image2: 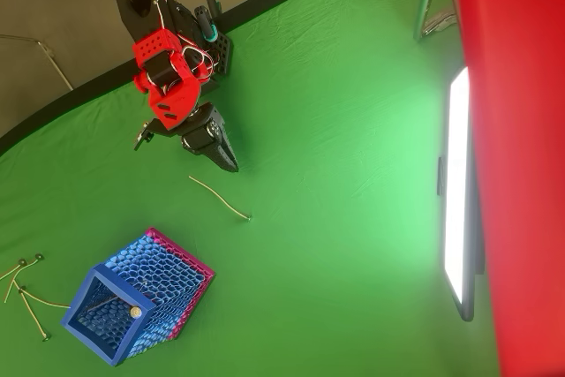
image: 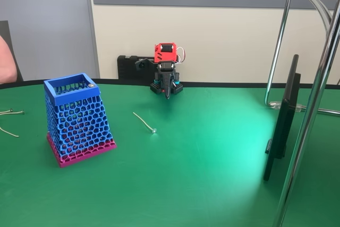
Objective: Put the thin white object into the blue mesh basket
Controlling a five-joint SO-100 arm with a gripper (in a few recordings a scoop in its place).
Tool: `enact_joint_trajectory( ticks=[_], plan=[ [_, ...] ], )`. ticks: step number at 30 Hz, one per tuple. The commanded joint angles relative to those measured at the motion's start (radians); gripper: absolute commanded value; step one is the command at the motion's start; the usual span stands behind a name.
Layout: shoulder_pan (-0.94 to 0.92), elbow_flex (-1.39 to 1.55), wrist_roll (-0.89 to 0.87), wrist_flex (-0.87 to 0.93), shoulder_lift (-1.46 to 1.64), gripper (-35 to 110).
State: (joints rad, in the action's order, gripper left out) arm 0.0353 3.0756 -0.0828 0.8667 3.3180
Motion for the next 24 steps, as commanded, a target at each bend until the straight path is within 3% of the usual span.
enact_joint_trajectory(
  ticks=[1, 24],
  plan=[
    [0.000, 0.008, 0.008, 0.003, 0.006, 1],
    [-0.002, -0.011, 0.005, -0.041, -0.075, 1]
  ],
)
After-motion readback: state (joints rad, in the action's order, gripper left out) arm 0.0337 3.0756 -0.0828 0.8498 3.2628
